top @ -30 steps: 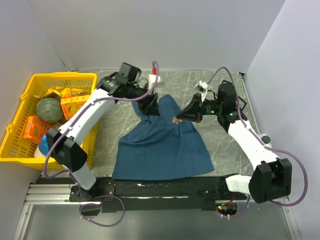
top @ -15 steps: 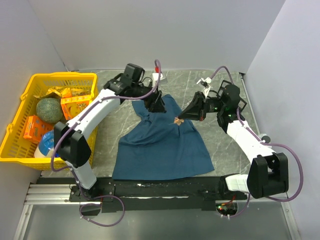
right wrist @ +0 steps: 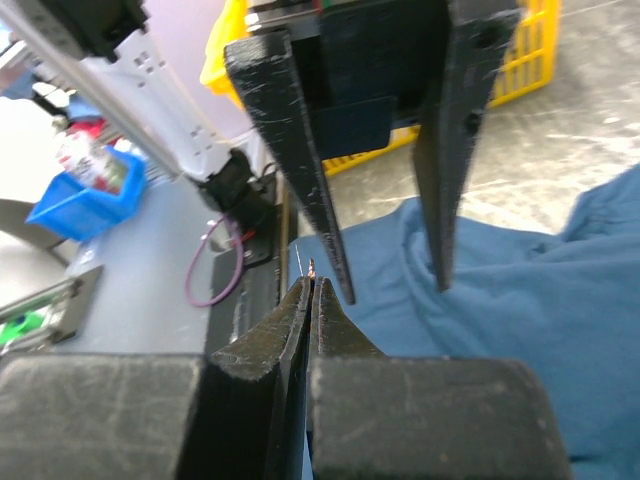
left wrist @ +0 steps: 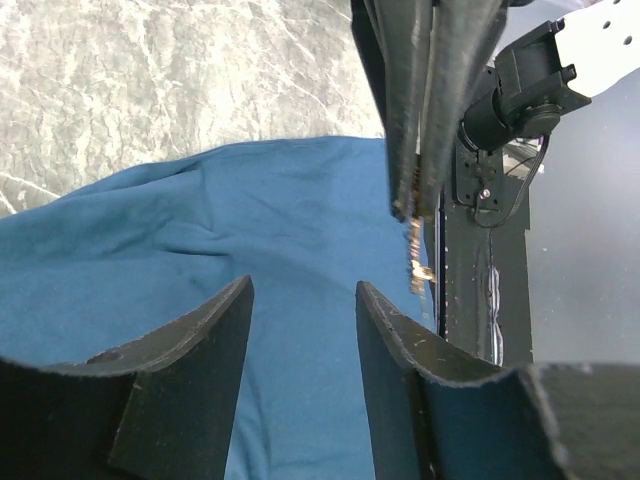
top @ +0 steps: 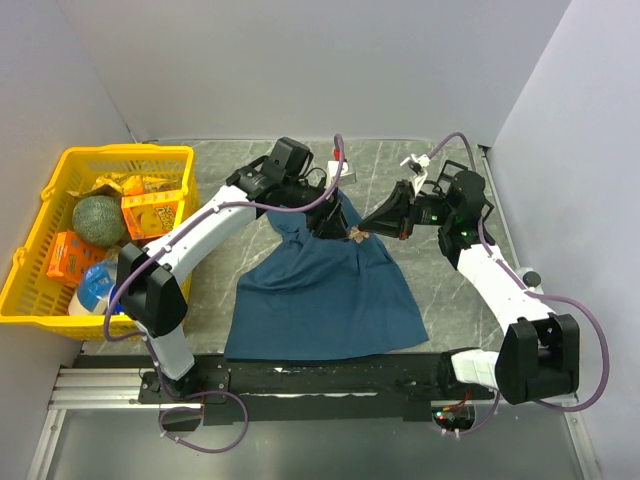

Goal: Remove the brooch from the garment
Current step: Close the brooch.

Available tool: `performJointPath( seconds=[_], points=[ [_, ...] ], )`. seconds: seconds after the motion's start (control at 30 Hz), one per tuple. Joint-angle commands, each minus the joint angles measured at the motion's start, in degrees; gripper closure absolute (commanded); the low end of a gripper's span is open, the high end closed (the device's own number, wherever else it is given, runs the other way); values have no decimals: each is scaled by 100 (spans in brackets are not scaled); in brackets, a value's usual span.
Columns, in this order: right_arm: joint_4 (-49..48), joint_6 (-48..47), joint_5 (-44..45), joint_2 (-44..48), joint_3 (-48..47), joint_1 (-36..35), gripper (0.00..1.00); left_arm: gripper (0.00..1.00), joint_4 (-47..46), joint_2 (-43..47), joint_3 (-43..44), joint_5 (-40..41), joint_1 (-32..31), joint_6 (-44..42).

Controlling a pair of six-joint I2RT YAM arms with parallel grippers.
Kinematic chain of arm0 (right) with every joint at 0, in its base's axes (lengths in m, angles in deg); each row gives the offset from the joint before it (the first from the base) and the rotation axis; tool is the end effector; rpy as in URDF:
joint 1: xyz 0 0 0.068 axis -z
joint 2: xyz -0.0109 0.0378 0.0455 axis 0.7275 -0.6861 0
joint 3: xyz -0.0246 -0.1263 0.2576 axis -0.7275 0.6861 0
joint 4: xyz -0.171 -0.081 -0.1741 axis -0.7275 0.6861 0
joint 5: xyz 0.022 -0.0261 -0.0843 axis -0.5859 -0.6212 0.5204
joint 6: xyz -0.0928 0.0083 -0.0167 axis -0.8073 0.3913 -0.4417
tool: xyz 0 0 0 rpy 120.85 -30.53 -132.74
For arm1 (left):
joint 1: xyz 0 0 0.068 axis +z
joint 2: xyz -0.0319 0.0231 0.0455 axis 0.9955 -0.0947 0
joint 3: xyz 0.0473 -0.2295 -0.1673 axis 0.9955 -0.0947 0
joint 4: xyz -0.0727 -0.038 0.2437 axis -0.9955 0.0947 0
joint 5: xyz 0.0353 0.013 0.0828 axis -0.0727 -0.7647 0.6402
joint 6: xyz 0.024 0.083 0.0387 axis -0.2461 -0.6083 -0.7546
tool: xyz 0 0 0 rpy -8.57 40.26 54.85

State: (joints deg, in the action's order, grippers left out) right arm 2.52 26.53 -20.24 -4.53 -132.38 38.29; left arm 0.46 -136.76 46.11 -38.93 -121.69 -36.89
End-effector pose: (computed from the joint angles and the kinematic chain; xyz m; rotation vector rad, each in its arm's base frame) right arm 0.2524 0.1221 0.3528 -0.9602 1.4831 1.4589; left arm 0.2879 -0.2998 0.3461 1.3717 1.7793 -1.1975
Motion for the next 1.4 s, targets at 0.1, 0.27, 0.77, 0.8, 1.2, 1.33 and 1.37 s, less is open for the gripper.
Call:
performJointPath(
  seconds=[0.1, 0.27, 0.77, 0.8, 1.2, 1.33, 1.37],
  points=[
    [412, -666, 482, 212, -76, 82, 100, 50, -201, 394, -27, -212, -41, 53],
    [561, -842, 666, 185, -102, 91, 100, 52, -228, 456, -80, -317, -49, 79],
    [500, -798, 772, 185, -67, 82, 100, 52, -360, 280, -80, -203, -322, 211],
    [508, -798, 764, 194, -58, 82, 100, 53, -368, 271, -54, -177, -322, 228],
    [315, -649, 562, 247, 21, 56, 100, 59, -439, -19, 227, -10, -383, 422],
    [332, -675, 517, 308, 38, 47, 100, 59, -439, -63, 289, 25, -410, 448],
    [359, -719, 526, 299, 30, 47, 100, 59, -447, -63, 298, 34, -401, 457]
  ],
)
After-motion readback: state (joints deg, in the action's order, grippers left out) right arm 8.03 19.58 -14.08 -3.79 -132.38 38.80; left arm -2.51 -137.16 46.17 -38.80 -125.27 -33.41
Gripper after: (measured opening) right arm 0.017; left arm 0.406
